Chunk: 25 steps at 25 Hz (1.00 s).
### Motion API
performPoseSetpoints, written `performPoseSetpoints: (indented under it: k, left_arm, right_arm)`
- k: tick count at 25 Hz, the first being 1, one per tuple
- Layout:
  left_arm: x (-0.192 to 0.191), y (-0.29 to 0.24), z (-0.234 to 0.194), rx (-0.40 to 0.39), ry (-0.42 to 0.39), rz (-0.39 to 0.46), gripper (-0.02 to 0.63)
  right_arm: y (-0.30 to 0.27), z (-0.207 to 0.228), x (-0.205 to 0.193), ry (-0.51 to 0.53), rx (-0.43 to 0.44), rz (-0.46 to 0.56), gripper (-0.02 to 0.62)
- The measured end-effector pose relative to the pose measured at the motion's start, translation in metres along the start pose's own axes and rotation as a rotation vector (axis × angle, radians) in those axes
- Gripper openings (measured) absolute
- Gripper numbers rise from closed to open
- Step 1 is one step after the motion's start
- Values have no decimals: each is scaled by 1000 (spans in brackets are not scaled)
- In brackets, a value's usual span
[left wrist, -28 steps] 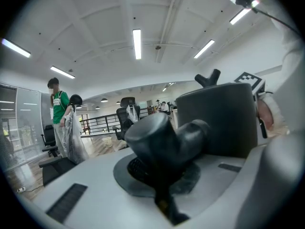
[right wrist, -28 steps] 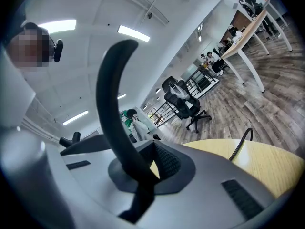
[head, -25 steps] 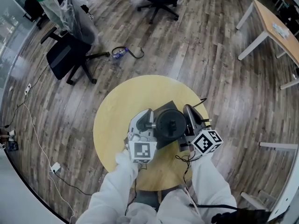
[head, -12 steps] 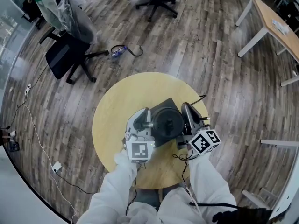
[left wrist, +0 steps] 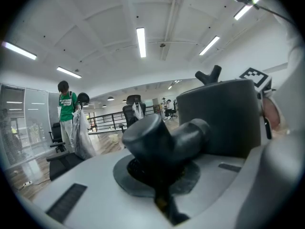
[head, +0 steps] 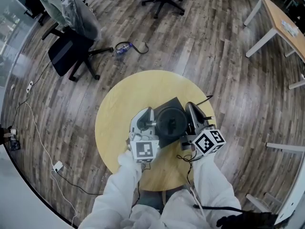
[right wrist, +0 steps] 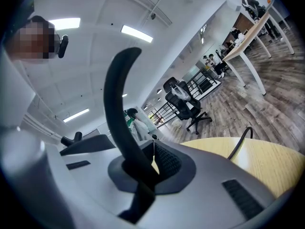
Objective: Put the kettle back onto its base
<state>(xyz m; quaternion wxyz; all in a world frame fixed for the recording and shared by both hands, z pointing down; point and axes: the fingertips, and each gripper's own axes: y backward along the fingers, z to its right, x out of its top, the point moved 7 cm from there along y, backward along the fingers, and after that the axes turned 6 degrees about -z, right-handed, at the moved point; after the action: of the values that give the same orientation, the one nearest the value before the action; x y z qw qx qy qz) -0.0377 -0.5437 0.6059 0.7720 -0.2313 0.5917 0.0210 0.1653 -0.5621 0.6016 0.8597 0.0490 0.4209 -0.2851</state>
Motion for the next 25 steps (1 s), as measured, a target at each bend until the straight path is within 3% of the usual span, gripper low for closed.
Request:
performPoseSetpoints:
  k: [3, 6, 9, 16, 25]
  left_arm:
    - [-1, 3, -1, 45, 33, -12, -3]
    - [-4, 10, -3, 85, 112, -32, 36]
    - [-6, 19, -2, 91, 161, -38, 58]
    - [-7, 43, 3, 10, 290, -68, 106]
    - [-13, 87, 17, -50, 356, -93, 133]
  right_arm:
    - [5, 1, -3, 0, -33, -20, 14]
    - [15, 3, -8, -6, -76, -25, 103]
    - [29, 2, -11, -14, -93, -20, 121]
    - [61, -8, -22, -35, -119, 11, 121]
    - [110, -37, -39, -20, -159, -2, 121]
